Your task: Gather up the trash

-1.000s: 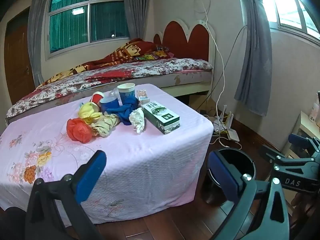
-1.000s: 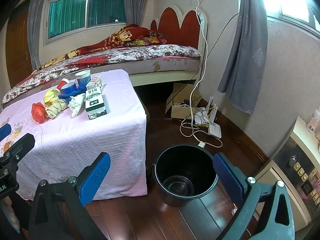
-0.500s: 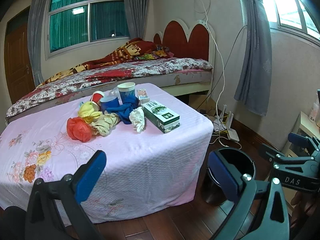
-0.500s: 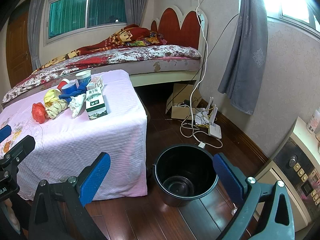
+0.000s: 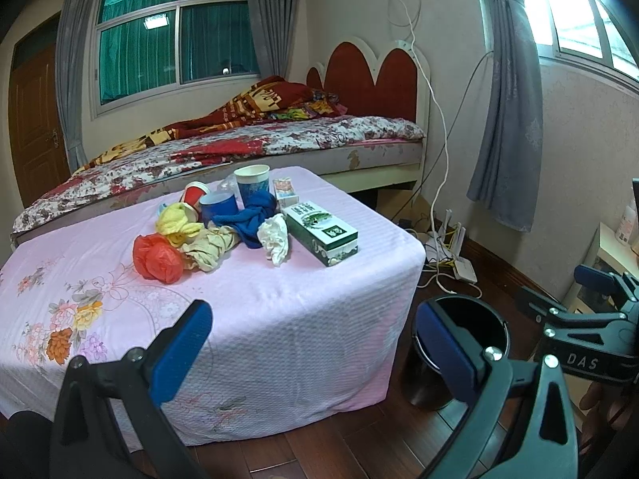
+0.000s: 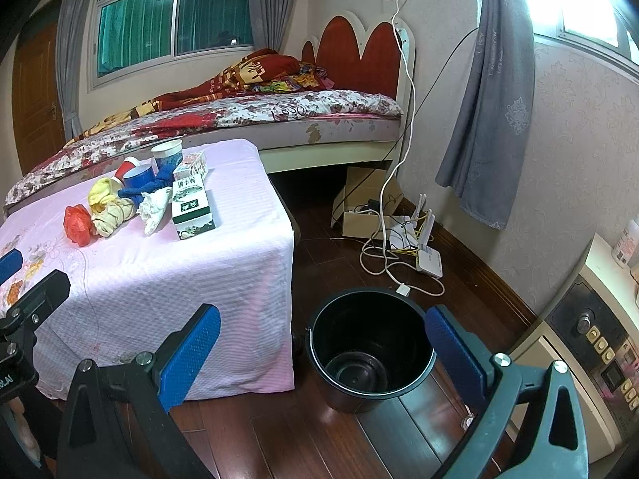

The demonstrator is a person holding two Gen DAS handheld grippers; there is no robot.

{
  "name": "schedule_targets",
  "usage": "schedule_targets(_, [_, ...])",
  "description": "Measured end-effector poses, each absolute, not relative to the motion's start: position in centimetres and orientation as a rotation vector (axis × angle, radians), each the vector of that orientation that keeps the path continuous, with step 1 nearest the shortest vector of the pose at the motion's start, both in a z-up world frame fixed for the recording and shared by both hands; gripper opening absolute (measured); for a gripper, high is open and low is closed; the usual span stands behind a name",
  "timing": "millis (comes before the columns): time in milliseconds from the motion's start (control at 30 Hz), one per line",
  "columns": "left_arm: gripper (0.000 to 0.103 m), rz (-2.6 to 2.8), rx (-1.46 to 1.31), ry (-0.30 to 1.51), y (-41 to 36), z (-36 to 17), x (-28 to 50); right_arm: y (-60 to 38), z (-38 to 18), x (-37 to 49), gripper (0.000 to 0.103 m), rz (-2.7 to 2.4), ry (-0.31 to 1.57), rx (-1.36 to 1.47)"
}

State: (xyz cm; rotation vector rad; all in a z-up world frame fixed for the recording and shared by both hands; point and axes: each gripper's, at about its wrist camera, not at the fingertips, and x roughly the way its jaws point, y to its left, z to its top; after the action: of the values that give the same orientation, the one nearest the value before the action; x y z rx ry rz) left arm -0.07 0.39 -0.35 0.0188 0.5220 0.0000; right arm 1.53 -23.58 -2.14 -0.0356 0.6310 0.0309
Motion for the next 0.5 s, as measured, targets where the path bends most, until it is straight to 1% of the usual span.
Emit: schedule_targets(500, [0.102,0.003,0.018,0.52,0.44,-0.35,-0.2,-23.58,-2.11,1.51,0.103,0.03,0.63,-0.037])
